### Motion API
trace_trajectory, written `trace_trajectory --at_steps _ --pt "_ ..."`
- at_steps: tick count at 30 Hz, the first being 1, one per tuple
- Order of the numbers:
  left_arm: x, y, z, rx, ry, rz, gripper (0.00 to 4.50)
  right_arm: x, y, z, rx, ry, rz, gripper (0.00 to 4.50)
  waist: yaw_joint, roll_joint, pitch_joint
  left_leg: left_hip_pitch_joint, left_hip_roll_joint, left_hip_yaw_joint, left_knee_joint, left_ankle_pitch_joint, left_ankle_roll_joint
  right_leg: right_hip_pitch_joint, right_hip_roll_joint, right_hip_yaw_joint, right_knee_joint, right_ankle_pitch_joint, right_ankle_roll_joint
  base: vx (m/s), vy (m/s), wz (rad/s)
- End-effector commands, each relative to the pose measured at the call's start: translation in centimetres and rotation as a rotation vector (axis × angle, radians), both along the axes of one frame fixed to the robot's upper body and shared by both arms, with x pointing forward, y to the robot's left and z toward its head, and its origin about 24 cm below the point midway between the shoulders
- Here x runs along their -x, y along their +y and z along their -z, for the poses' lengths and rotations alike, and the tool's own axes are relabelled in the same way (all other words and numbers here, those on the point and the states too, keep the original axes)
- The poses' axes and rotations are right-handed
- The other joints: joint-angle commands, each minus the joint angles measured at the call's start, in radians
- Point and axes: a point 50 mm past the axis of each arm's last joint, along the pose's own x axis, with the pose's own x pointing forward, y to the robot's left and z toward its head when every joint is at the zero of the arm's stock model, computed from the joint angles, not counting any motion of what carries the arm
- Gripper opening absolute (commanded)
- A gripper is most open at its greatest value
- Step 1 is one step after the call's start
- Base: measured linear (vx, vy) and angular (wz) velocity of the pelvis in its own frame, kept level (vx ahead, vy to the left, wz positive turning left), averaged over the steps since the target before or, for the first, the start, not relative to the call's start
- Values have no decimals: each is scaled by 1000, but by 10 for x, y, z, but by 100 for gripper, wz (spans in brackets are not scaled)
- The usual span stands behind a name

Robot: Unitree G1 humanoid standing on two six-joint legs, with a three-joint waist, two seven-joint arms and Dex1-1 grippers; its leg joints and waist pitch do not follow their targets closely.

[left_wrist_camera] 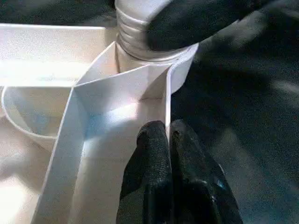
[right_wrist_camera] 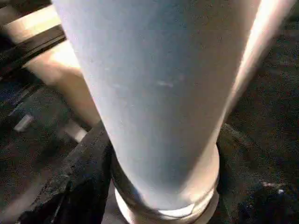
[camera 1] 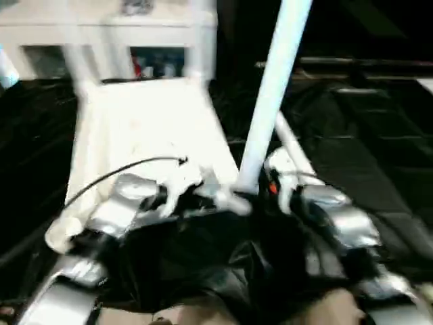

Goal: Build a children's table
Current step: Rotate leg to tighten

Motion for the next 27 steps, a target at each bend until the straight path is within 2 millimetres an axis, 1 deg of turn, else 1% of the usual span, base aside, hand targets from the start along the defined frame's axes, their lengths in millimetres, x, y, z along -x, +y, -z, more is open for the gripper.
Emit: trace_trajectory --at_steps 1,2,3,4,6,7,8,10,11,12,13,14,15,17,18,19,20,21,22,24,25,26,27 --pt "-10 -22 -19 60 -77 -3 0 3 16 14 -20 76 19 273 -3 3 -61 6 32 -23 -73 -339 -12 48 -67 45 -95 -514 -92 0 0 0" --pt "-15 -26 -20 56 -90 -52 0 0 21 16 -21 94 74 273 -6 3 -63 5 32 -22 -70 -329 -3 47 -68 47 -94 -503 -92 0 0 0" --pt "-16 -27 -21 55 -93 -64 0 -1 22 17 -21 99 87 273 -8 2 -64 4 30 -19 -69 -314 5 46 -67 49 -95 -490 -96 0 0 0" --pt "-19 -31 -22 54 -104 -94 0 -3 26 17 -19 103 114 273 -8 2 -65 4 31 -19 -69 -308 7 47 -67 49 -93 -481 -100 0 0 0" --pt "-23 -40 -23 63 -115 -148 0 -7 37 18 7 80 155 273 -8 2 -68 4 30 -15 -66 -273 13 45 -66 51 -89 -433 -119 0 0 0" --pt "-23 -46 -23 67 -120 -157 0 -8 44 18 10 53 158 273 -9 4 -70 2 30 -14 -66 -260 15 47 -65 53 -85 -405 -129 0 0 0" --pt "-23 -48 -22 66 -125 -154 0 -9 47 18 0 56 160 273 -7 4 -70 1 31 -14 -66 -256 16 47 -66 53 -83 -392 -135 0 0 0" --pt "-22 -51 -22 68 -133 -137 0 -9 50 17 -25 66 157 343 -5 4 -72 0 33 -12 -66 -236 34 51 -64 55 -76 -328 -158 0 0 0" --pt "-21 -53 -22 71 -138 -128 0 -9 52 16 -37 70 155 344 -5 4 -72 0 33 -11 -66 -232 38 52 -64 56 -74 -313 -165 0 0 0" --pt "-20 -54 -23 85 -149 -109 0 -9 52 16 -37 64 143 347 -5 -3 -74 -4 34 -11 -66 -216 45 55 -63 56 -69 -283 -175 0 0 0" --pt "-19 -54 -23 94 -157 -99 0 -9 52 15 -33 59 136 355 -3 -1 -73 -4 34 -12 -67 -210 48 56 -64 56 -67 -276 -179 0 0 0" --pt "-17 -53 -23 100 -154 -81 0 -9 51 15 -25 47 117 370 -3 -3 -73 -4 34 -10 -66 -203 53 56 -64 57 -67 -267 -183 0 0 0" --pt "-16 -53 -22 103 -151 -69 0 -8 50 14 -21 40 103 383 -2 0 -73 -4 35 -10 -66 -201 55 57 -65 57 -66 -269 -185 0 0 0" --pt "-14 -50 -21 99 -149 -36 0 -8 47 14 -13 22 70 390 -4 0 -72 -5 35 -10 -67 -210 56 56 -65 57 -67 -279 -183 0 0 0" --pt "-11 -48 -20 98 -149 -5 0 -6 44 13 -4 4 30 390 -3 0 -71 -3 35 -10 -67 -217 56 56 -66 57 -69 -291 -181 0 0 0" --pt "-9 -45 -19 94 -140 16 0 -5 42 13 5 -13 -7 390 -2 -4 -71 -3 34 -8 -67 -221 59 56 -65 57 -72 -299 -178 0 0 0" --pt "-6 -43 -18 90 -130 35 0 -2 39 12 10 -24 -46 390 1 -3 -71 -3 37 -10 -67 -220 58 58 -68 57 -68 -296 -180 0 0 0" --pt "-4 -41 -17 90 -126 66 0 0 37 11 9 -36 -92 390 2 -1 -71 -2 38 -9 -67 -215 62 56 -67 58 -69 -289 -182 0 0 0" --pt "-3 -41 -17 90 -124 68 0 0 36 11 9 -37 -96 390 3 -1 -71 -2 40 -10 -68 -215 63 56 -66 59 -67 -283 -183 0 0 0" --pt "0 -37 -16 93 -104 104 0 5 31 9 12 -53 -164 390 6 0 -70 -1 41 -9 -69 -216 65 55 -66 60 -66 -275 -189 0 0 0" --pt "3 -35 -16 92 -99 128 0 8 26 7 21 -64 -208 390 8 7 -70 1 40 -9 -69 -219 62 53 -66 60 -66 -277 -191 0 0 0" --pt "4 -32 -15 86 -93 146 0 11 22 7 31 -65 -248 390 10 3 -70 1 41 -9 -69 -225 61 55 -65 60 -67 -279 -189 0 0 0" --pt "5 -30 -15 82 -91 158 0 13 19 6 37 -64 -275 390 14 4 -70 2 43 -9 -69 -227 60 54 -65 61 -65 -274 -189 0 0 0"
